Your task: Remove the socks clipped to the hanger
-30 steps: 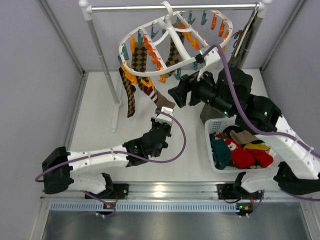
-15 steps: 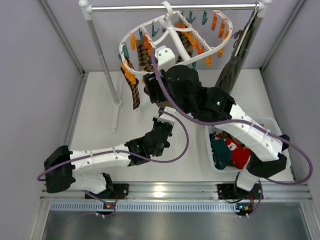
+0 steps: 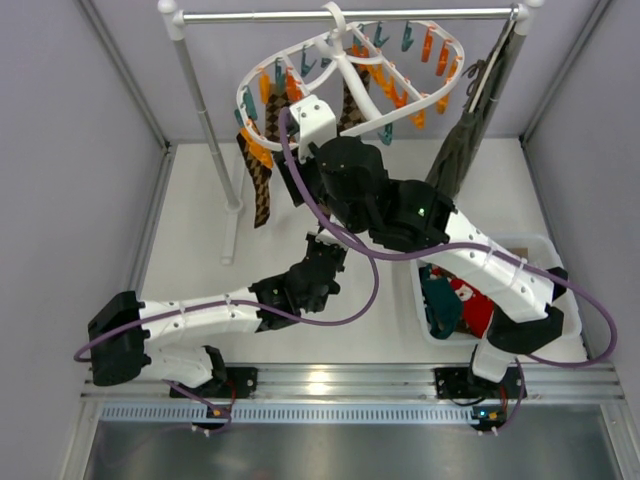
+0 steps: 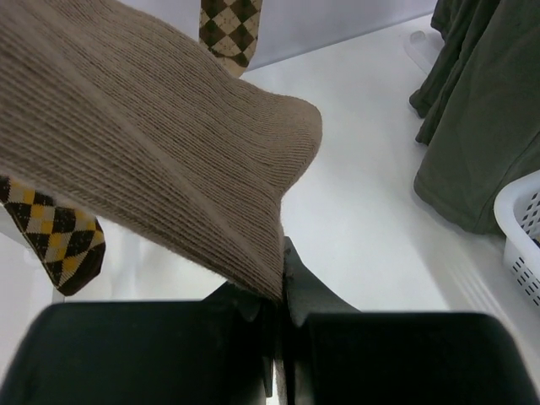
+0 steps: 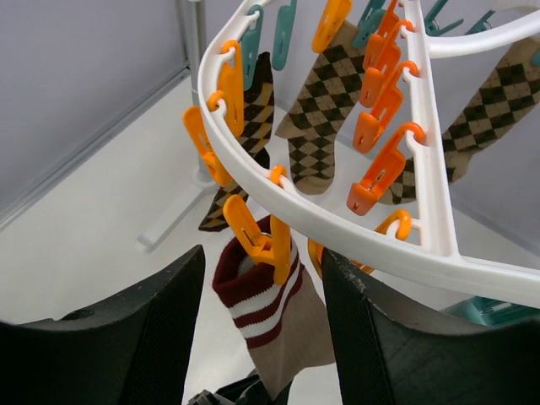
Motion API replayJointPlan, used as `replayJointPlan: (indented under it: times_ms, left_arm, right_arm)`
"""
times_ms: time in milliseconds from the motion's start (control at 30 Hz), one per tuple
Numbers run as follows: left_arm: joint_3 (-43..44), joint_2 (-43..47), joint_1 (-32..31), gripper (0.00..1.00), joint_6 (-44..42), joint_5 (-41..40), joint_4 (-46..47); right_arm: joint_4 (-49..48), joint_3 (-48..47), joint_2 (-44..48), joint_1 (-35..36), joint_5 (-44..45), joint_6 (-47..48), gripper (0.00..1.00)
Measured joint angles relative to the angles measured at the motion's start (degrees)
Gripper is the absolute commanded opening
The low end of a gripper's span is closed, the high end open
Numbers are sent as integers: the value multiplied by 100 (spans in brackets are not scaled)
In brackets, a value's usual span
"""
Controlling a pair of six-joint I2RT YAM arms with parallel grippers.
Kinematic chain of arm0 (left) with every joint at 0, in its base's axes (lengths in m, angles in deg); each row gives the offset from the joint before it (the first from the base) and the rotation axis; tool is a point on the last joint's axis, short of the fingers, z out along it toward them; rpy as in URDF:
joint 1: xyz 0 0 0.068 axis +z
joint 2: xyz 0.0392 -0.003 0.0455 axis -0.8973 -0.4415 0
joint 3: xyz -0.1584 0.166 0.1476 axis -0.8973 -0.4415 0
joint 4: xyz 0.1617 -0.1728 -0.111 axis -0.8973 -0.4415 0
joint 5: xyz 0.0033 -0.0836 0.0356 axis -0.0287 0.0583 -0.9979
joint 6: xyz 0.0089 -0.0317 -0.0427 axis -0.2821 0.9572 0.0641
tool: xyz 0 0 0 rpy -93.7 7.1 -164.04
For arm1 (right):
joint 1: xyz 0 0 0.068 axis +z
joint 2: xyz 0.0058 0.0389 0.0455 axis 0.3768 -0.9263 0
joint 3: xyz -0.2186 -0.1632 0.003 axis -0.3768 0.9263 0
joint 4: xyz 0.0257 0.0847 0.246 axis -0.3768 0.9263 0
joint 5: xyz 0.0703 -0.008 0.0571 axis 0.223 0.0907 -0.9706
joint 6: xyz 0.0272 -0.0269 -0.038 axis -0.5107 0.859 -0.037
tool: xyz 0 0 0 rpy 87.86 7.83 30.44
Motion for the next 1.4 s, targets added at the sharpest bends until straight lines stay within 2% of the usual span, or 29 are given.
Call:
replayJointPlan:
  times_ms: [400,633,900,1133,1400]
  left_arm:
    - [15,0,0,0,-42,22,0]
    - [15,0,-2,0,-42,20,0]
    - [17,0,-2,0,-42,39,0]
    - [17,0,-2,0,-42,68,0]
    - [17,0,-2,0,-42,138,0]
  right_arm:
    - [-284,118,-7,175,144,306,56]
    - [-590,345,24,640,833,584,65]
    - [-697,433,111,1228,1248,761,69]
    - [-660,374,96,1207,1187,890,65]
    - [-507,0,-42,498,743,699,64]
